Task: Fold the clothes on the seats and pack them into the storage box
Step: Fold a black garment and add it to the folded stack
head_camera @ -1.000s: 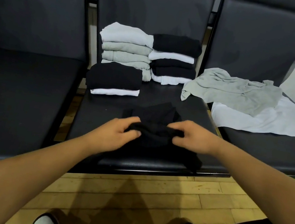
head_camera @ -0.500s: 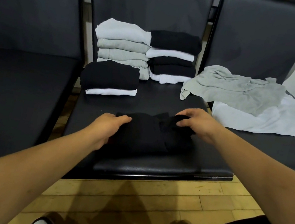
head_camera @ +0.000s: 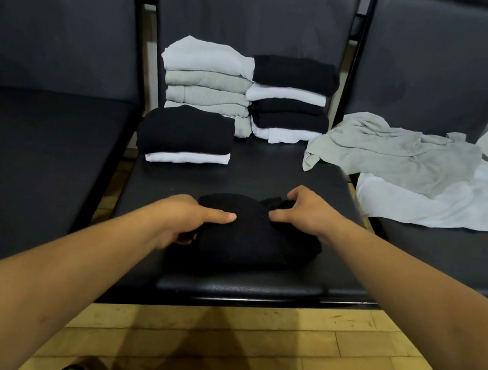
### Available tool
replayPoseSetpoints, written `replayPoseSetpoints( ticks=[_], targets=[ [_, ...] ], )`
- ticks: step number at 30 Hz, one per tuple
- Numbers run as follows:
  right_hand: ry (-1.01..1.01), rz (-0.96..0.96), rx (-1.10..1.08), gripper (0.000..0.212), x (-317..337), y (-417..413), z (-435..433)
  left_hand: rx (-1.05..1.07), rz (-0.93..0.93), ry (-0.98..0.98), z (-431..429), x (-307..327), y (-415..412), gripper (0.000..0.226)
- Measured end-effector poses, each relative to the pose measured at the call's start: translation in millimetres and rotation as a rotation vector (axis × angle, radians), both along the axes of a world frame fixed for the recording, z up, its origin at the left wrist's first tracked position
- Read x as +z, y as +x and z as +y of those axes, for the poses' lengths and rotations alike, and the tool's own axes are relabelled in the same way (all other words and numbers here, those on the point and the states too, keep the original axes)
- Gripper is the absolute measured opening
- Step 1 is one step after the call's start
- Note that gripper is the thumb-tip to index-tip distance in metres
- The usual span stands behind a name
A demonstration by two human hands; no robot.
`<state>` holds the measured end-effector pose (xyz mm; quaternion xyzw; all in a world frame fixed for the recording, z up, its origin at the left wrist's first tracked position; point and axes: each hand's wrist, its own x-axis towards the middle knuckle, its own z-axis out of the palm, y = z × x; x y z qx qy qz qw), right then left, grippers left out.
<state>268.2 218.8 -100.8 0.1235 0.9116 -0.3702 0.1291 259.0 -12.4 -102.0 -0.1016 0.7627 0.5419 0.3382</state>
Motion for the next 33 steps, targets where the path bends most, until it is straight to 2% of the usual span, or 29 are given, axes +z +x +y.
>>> replayPoseSetpoints(
  ticks=[3,5,7,10,13,16,18,19,20,21,22,24,26,28,30,33],
  targets=[
    [-0.260,-0.080,-0.111,0.023,-4,-1,5,0.058,-0.063,0.343,4,6,9,0.046],
    [-0.487,-0.167,-0.183,0.024,0,1,10,0.087,-0.104,0.490,8,16,12,0.045],
    [-0.685,-0.255,-0.232,0.027,4,4,14,0.121,-0.118,0.594,10,23,12,0.040],
    [-0.991,-0.272,-0.292,0.030,10,6,20,0.183,-0.097,0.734,14,34,8,0.031],
    [-1.196,-0.226,-0.299,0.036,11,3,24,0.216,-0.071,0.704,14,41,-4,0.027],
    [-1.158,-0.197,-0.272,0.047,17,-15,27,0.200,0.003,0.529,15,46,-19,0.029],
    [-1.030,-0.125,-0.276,0.070,24,-37,28,0.222,0.103,0.461,10,48,-38,0.026],
    [-0.968,-0.101,-0.279,0.077,28,-51,26,0.254,0.150,0.444,5,51,-50,0.031],
    [-0.917,-0.084,-0.268,0.073,34,-64,22,0.286,0.175,0.438,-1,53,-64,0.046],
    [-0.877,-0.065,-0.252,0.057,40,-77,16,0.299,0.179,0.434,-7,58,-76,0.061],
    [-0.856,-0.045,-0.233,0.040,49,-92,8,0.293,0.190,0.419,-15,63,-90,0.064],
    [-0.829,0.006,-0.228,0.018,66,-122,-14,0.317,0.248,0.349,-32,73,-117,0.040],
    [-0.829,0.063,-0.242,0.018,76,-152,-35,0.376,0.324,0.254,-49,78,-141,0.030],
    [-0.861,0.122,-0.255,0.037,71,-177,-55,0.438,0.423,0.158,-65,74,-163,0.041],
    [-0.783,0.212,-0.242,0.052,54,-194,-74,0.381,0.528,-0.036,-74,63,-173,0.044],
    [-0.518,0.291,-0.178,0.035,20,-200,-90,0.182,0.587,-0.280,-77,41,-176,0.034]
  ],
)
